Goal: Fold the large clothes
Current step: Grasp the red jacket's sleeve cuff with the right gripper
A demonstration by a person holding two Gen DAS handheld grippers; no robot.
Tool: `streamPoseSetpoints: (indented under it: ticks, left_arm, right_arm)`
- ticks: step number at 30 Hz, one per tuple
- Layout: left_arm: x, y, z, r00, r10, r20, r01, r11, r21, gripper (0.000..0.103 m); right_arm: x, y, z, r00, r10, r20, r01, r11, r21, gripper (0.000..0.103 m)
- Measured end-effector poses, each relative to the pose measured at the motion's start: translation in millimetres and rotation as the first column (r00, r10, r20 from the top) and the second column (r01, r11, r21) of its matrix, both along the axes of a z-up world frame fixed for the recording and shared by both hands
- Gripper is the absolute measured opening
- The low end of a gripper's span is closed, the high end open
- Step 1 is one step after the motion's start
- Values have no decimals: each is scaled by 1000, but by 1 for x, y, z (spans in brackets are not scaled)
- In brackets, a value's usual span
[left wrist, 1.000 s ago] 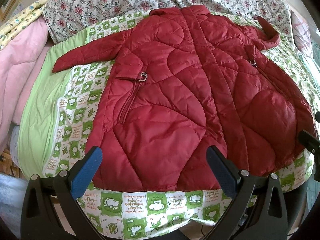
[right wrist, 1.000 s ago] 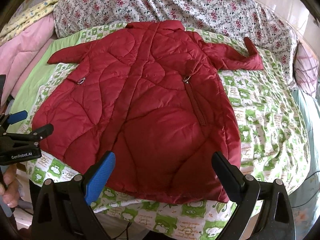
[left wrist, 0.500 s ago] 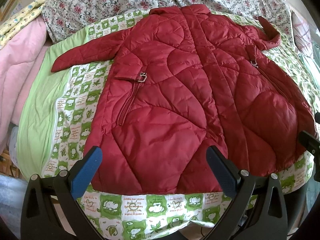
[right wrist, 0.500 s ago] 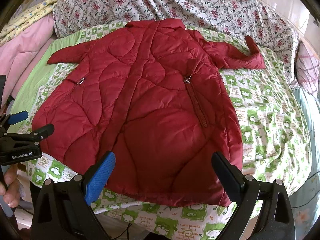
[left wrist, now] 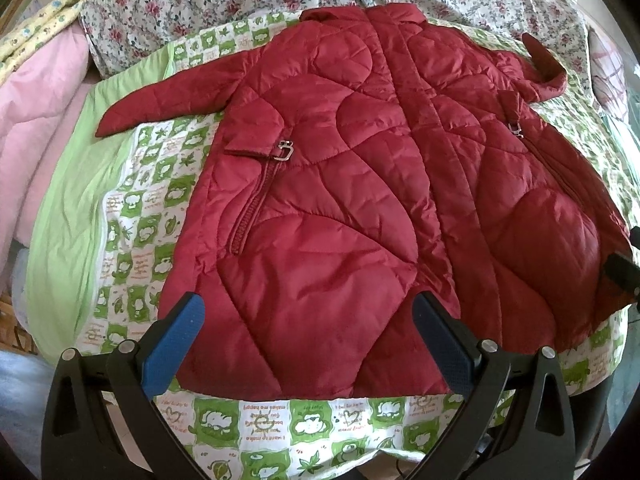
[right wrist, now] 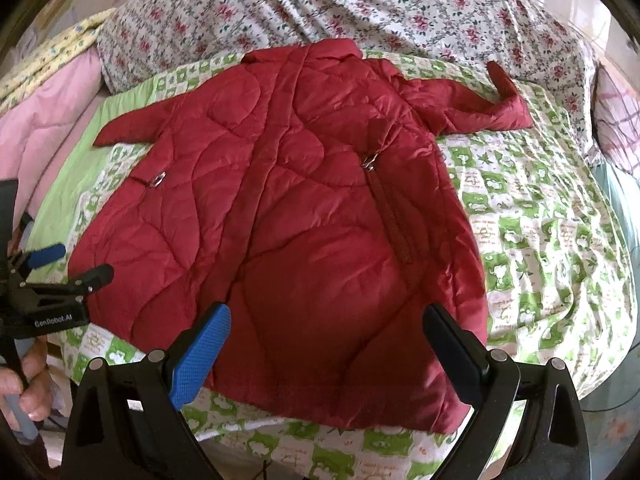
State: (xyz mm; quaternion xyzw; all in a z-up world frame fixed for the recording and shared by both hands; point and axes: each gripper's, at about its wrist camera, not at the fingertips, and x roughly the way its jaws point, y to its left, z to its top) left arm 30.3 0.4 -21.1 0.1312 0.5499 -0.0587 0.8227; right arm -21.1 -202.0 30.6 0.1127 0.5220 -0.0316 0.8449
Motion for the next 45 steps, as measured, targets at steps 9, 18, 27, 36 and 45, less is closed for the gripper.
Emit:
streamPoseSetpoints:
  ticks: [9, 18, 27, 36, 45]
  left_arm:
    - [15, -2, -7, 1000, 0, 8, 0, 999, -45, 103]
    - [40, -5, -1, 998, -11, 61, 12, 1000, -9, 103]
    - [76, -4, 0, 997, 16, 79, -15, 1000, -18, 103]
    - [115, -8, -4, 995, 40, 87, -39, 999, -8, 103]
    - [145, -15, -18, 997, 46, 65, -46, 999, 4, 103]
  right_arm:
    - [12, -36, -4, 998, -55, 15, 54, 996, 69, 98]
    - [33, -87, -9, 989, -145, 12, 144, 985, 93, 98]
    - [89, -179, -16, 965, -255, 57, 255, 967, 9, 96]
    - [181, -273, -36, 938, -336, 91, 343, 936, -80, 94]
    - [260, -343, -71, 906, -405, 119, 420, 893, -160, 92]
